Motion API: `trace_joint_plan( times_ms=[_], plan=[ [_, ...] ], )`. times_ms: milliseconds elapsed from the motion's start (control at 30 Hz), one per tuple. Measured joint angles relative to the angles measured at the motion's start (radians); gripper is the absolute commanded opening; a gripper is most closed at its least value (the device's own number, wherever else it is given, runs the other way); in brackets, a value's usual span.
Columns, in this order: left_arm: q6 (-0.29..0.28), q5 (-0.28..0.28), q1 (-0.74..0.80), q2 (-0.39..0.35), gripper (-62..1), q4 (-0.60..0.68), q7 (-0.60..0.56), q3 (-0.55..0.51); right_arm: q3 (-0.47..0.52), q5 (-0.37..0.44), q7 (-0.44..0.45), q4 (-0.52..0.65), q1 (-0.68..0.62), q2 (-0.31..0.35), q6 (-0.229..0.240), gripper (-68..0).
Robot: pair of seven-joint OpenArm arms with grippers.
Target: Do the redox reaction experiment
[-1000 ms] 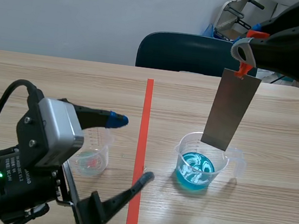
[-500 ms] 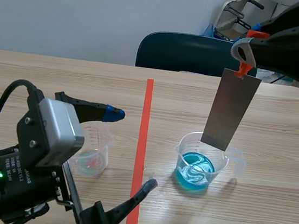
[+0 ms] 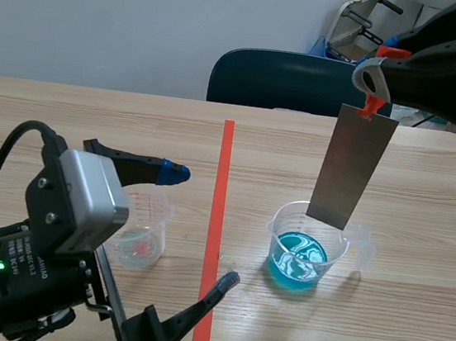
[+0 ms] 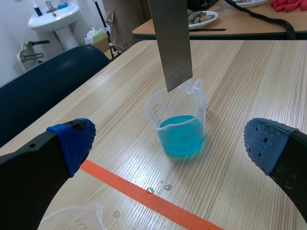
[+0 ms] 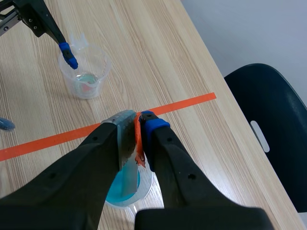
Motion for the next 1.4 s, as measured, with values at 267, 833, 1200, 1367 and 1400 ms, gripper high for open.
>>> trace_joint_plan(
  times_ms=[267, 833, 1200, 1367, 1400],
  plan=[
    [0.0, 0.0, 0.0, 0.0, 1.4, 0.0, 0.019, 0.0, 0.0, 0.0, 0.0, 0.0, 0.0, 0.0, 0.0, -66.9],
    [0.0, 0.0, 0.0, 0.0, 1.4, 0.0, 0.019, 0.0, 0.0, 0.0, 0.0, 0.0, 0.0, 0.0, 0.0, -66.9],
    [0.0, 0.0, 0.0, 0.0, 1.4, 0.0, 0.019, 0.0, 0.0, 0.0, 0.0, 0.0, 0.0, 0.0, 0.0, -66.9],
    [0.0, 0.0, 0.0, 0.0, 1.4, 0.0, 0.019, 0.0, 0.0, 0.0, 0.0, 0.0, 0.0, 0.0, 0.0, -66.9],
    [0.0, 0.0, 0.0, 0.0, 1.4, 0.0, 0.019, 0.0, 0.0, 0.0, 0.0, 0.0, 0.0, 0.0, 0.0, -66.9]
  ],
)
